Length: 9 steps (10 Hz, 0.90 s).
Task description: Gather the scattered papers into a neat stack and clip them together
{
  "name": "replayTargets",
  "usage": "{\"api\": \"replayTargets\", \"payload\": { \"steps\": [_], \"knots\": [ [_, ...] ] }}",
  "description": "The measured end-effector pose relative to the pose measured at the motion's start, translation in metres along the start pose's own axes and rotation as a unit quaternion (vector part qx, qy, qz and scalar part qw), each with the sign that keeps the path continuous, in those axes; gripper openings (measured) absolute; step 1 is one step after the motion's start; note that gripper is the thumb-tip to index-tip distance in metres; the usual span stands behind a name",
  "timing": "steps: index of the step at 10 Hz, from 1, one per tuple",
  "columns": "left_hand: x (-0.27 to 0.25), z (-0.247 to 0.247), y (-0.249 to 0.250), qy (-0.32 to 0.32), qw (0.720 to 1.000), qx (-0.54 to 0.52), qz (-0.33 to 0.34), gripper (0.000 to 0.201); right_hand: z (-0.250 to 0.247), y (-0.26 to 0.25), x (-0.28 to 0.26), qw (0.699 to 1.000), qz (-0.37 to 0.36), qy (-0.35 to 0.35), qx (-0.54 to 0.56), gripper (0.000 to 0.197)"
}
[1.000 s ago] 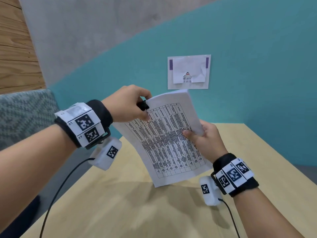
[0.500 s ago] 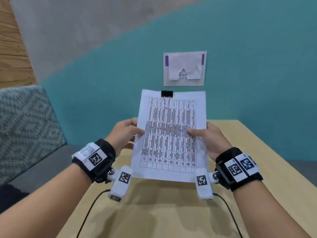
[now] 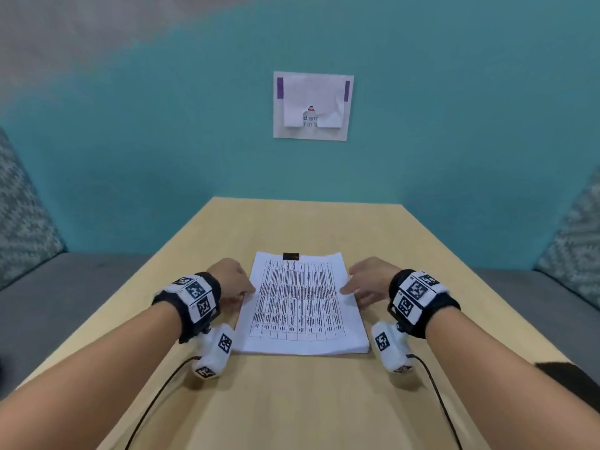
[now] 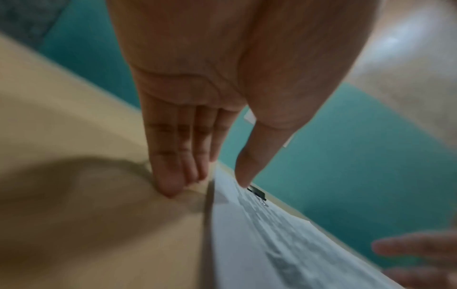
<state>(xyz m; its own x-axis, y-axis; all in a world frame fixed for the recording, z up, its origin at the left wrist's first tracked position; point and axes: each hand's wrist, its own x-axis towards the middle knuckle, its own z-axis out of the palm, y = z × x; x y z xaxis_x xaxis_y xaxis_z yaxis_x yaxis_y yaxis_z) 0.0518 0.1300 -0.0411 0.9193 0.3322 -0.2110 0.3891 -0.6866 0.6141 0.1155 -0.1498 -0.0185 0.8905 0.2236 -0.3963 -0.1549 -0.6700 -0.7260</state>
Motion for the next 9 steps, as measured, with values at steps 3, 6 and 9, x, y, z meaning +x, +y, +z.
{"api": "replayTargets", "payload": {
  "steps": [3, 6, 9],
  "knots": [
    [-0.029, 0.004, 0.006, -0.113, 0.954, 0.243, 0.136, 0.063, 0.037, -0.02, -0.047, 0.922, -0.07, -0.049, -0.377, 0.077],
    [-0.02, -0.041, -0.034, -0.059, 0.941, 0.333, 0.017, 0.062, 0.127, -0.077, -0.022, 0.901, -0.153, -0.043, -0.404, 0.063],
    [-0.028, -0.052, -0.053, -0.035, 0.949, 0.313, -0.024, 0.048, 0.17, -0.092, -0.006, 0.89, -0.203, -0.018, -0.408, 0.05]
  ]
}}
